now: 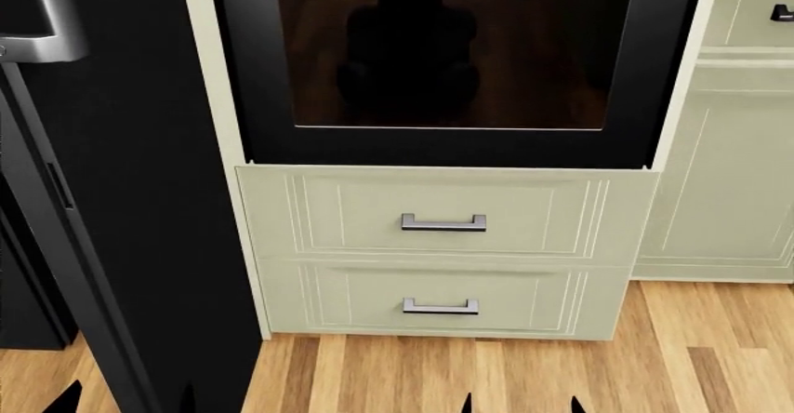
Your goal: Close the fridge door
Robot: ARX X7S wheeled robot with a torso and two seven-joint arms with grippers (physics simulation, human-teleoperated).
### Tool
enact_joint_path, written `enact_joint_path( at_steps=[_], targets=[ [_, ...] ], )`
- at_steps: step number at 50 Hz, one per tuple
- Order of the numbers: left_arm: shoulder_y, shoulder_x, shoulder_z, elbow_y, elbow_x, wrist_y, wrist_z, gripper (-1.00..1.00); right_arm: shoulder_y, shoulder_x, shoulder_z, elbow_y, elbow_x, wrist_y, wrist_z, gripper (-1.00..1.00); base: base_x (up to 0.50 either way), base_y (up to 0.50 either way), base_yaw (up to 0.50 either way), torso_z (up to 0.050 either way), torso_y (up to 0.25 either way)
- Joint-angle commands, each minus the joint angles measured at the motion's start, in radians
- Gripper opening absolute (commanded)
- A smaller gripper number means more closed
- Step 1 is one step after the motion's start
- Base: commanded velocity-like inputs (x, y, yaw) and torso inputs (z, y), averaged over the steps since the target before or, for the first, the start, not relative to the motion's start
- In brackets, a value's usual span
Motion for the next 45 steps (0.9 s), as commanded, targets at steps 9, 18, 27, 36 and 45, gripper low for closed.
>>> enact_joint_path(
  at_steps=[9, 18, 27, 36, 45],
  targets=[
    [-0.004, -0.012, 0.004, 0.009, -0.025, -0.007, 0.001, 1.0, 0.002, 0.009, -0.015, -0.006, -0.003, 0.004, 0.012, 1.0, 0.0, 0.0, 0.0, 0.05, 0.025],
    [0.001, -0.018, 0.005, 0.025, -0.031, -0.001, -0.002, 1.0, 0.005, 0.016, -0.026, -0.012, -0.023, 0.011, 0.029, 1.0, 0.0, 0.0, 0.0, 0.05, 0.025],
    [0.018, -0.087, 0.008, 0.282, -0.058, -0.112, -0.006, 1.0, -0.025, 0.068, -0.002, -0.291, -0.056, 0.208, 0.105, 1.0, 0.0, 0.0, 0.0, 0.006, 0.002],
    [0.008, -0.104, 0.016, 0.369, -0.067, -0.146, -0.009, 1.0, -0.012, 0.097, -0.021, -0.429, -0.078, 0.293, 0.112, 1.0, 0.02, 0.0, 0.0, 0.0, 0.0],
    [0.012, -0.107, 0.019, 0.367, -0.067, -0.139, -0.012, 1.0, -0.009, 0.104, -0.015, -0.424, -0.078, 0.29, 0.118, 1.0, 0.48, 0.0, 0.0, 0.0, 0.0]
  ],
)
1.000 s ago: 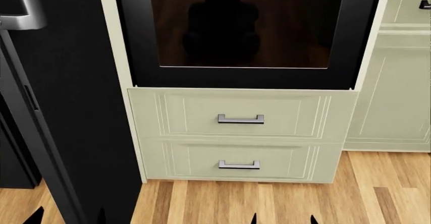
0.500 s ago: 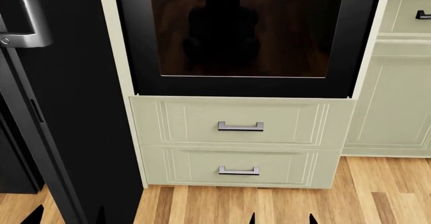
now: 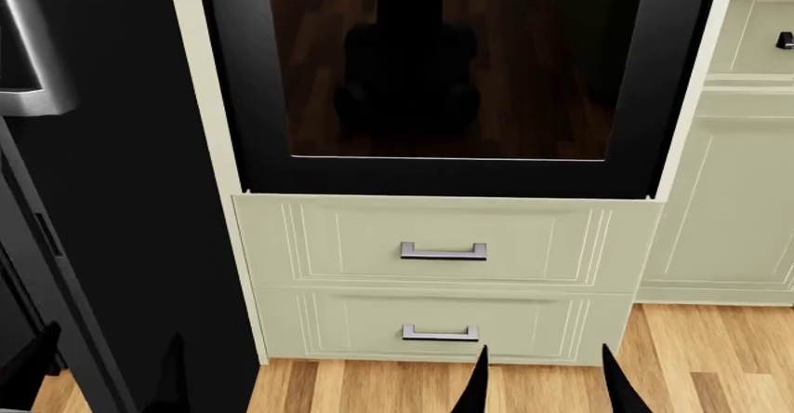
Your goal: Close the fridge door
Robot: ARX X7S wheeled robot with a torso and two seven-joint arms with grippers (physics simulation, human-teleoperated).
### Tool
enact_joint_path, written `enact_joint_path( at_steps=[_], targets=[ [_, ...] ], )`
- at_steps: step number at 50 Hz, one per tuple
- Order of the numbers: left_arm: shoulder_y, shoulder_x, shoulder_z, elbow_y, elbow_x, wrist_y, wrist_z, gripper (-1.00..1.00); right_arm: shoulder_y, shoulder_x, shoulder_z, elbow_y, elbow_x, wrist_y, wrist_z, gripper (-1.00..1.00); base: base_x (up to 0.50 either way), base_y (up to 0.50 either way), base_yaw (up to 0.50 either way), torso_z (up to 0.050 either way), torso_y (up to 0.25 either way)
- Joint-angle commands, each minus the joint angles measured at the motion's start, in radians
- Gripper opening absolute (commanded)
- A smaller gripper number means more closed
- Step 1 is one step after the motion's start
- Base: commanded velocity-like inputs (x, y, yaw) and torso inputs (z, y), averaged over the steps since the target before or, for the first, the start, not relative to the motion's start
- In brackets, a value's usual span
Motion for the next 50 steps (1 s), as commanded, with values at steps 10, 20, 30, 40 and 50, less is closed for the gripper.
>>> enact_joint_path(
  at_steps=[10, 20, 30, 40, 50],
  targets=[
    [0.014, -0.018, 0.005, 0.068, -0.013, -0.016, -0.011, 1.0, -0.004, 0.019, 0.007, -0.065, 0.007, 0.047, 0.019, 1.0, 0.5, 0.0, 0.0, 0.0, 0.0],
    [0.02, -0.022, 0.002, 0.091, -0.022, -0.023, -0.021, 1.0, -0.007, 0.022, 0.002, -0.074, 0.009, 0.052, 0.023, 1.0, 0.5, -0.02, 0.0, 0.0, 0.0],
    [0.02, -0.023, 0.003, 0.088, -0.027, -0.017, -0.025, 1.0, -0.005, 0.026, -0.002, -0.076, 0.011, 0.051, 0.025, 1.0, 0.5, -0.02, 0.0, 0.0, 0.0],
    [0.018, -0.026, 0.005, 0.081, -0.027, -0.013, -0.027, 1.0, -0.002, 0.027, -0.005, -0.076, 0.014, 0.051, 0.028, 1.0, 0.5, -0.02, 0.0, 0.0, 0.002],
    [0.015, -0.027, 0.008, 0.076, -0.029, -0.008, -0.03, 1.0, 0.0, 0.032, -0.009, -0.076, 0.016, 0.051, 0.028, 1.0, 0.5, -0.02, 0.0, 0.0, 0.0]
  ],
)
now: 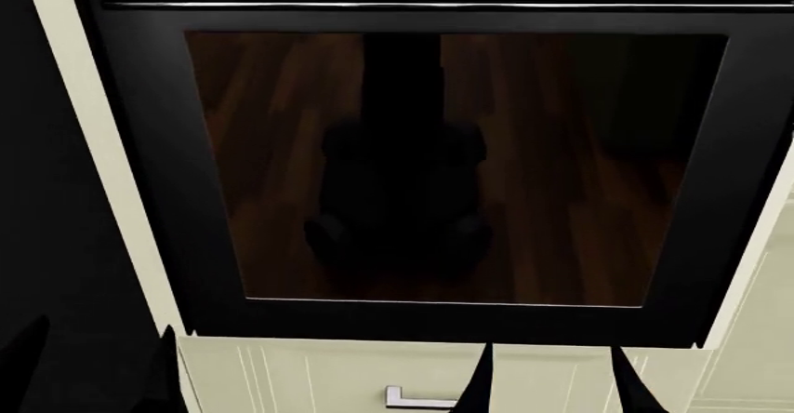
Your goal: Close the fridge door
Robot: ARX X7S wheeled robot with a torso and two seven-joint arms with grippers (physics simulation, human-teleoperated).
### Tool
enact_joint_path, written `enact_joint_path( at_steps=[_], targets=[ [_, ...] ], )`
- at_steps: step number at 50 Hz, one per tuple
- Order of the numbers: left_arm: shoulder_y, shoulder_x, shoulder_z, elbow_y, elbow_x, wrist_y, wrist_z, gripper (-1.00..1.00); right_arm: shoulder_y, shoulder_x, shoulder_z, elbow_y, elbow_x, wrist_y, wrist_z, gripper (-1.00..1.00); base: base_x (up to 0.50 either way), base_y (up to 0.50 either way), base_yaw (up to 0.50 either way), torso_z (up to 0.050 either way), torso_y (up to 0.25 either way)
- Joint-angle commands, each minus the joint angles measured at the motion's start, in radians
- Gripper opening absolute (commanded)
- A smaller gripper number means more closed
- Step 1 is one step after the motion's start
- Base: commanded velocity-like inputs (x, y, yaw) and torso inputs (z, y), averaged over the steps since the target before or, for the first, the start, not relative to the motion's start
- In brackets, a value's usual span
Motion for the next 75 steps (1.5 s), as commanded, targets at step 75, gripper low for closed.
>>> enact_joint_path(
  at_steps=[75],
  targets=[
    [-0.353, -0.137, -0.24, -0.172, -0.069, -0.145, -0.105, 1.0, 0.011, 0.009, -0.043, 0.028, -0.01, -0.043, 0.033, 1.0, 0.16, 0.0, 0.0, 0.0, 0.0]
  ],
)
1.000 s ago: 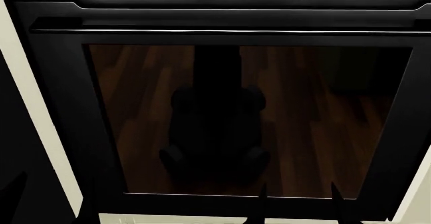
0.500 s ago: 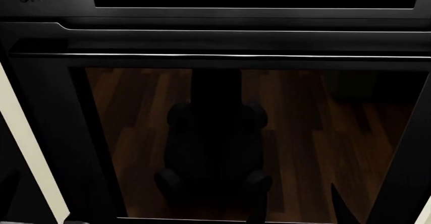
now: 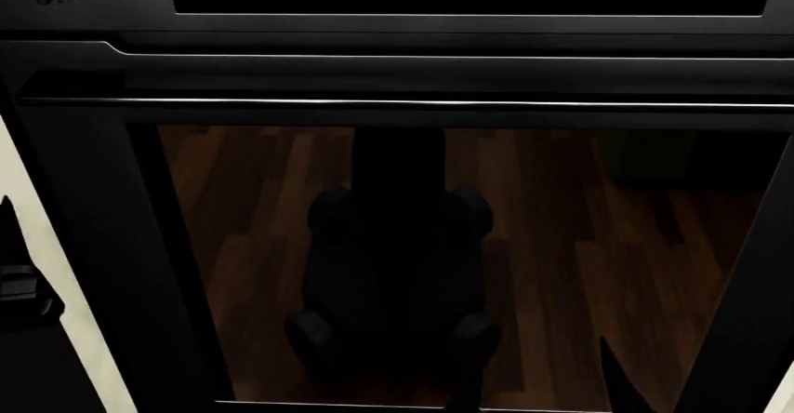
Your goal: Close the fridge door
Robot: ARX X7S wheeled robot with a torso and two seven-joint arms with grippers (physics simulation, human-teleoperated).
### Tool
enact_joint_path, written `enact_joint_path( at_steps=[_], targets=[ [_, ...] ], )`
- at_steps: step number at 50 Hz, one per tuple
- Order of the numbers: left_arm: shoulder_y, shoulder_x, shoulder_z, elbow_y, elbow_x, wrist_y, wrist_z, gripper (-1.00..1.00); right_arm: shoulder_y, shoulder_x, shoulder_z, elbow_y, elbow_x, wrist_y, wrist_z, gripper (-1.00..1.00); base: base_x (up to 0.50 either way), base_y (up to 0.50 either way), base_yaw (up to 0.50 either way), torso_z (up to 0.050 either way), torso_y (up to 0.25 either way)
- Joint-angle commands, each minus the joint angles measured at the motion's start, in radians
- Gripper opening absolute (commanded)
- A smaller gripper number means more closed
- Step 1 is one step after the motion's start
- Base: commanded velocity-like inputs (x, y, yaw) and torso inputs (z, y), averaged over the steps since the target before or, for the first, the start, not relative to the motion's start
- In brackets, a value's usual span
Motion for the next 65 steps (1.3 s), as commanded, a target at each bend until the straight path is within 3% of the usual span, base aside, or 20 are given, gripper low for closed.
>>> enact_joint_path(
  at_steps=[1, 27, 51, 57, 62, 65],
  targets=[
    [-0.109, -0.021, -0.06, -0.06, -0.016, -0.042, -0.03, 1.0, 0.002, 0.001, -0.001, 0.005, 0.002, -0.007, 0.005, 1.0, 0.0, 0.0, 0.0, 0.0, 0.0],
    [-0.322, -0.073, -0.074, -0.228, 0.014, -0.081, -0.033, 1.0, -0.019, 0.008, -0.003, -0.001, 0.007, -0.02, 0.02, 1.0, 0.0, 0.0, 0.0, 0.0, 0.0],
    [-0.658, -0.048, 0.032, -0.638, 0.11, 0.0, 0.031, 1.0, -0.018, 0.013, -0.008, 0.008, 0.009, -0.031, 0.028, 1.0, 0.0, 0.0, 0.0, 0.0, 0.0],
    [-0.678, -0.044, 0.036, -0.711, 0.125, 0.032, 0.029, 1.0, -0.016, 0.016, -0.006, 0.011, 0.011, -0.033, 0.03, 1.0, 0.0, 0.0, 0.0, 0.0, 0.0],
    [-0.502, -0.059, -0.005, -0.434, 0.04, -0.069, 0.022, 1.0, -0.017, 0.018, -0.006, 0.007, 0.012, -0.029, 0.032, 1.0, 0.0, 0.0, 0.0, 0.0, 0.0],
    [-0.237, -0.084, -0.069, -0.054, -0.075, -0.183, -0.025, 1.0, -0.019, 0.021, -0.005, 0.005, 0.013, -0.027, 0.033, 1.0, 0.0, 0.0, 0.0, 0.0, 0.0]
  ],
)
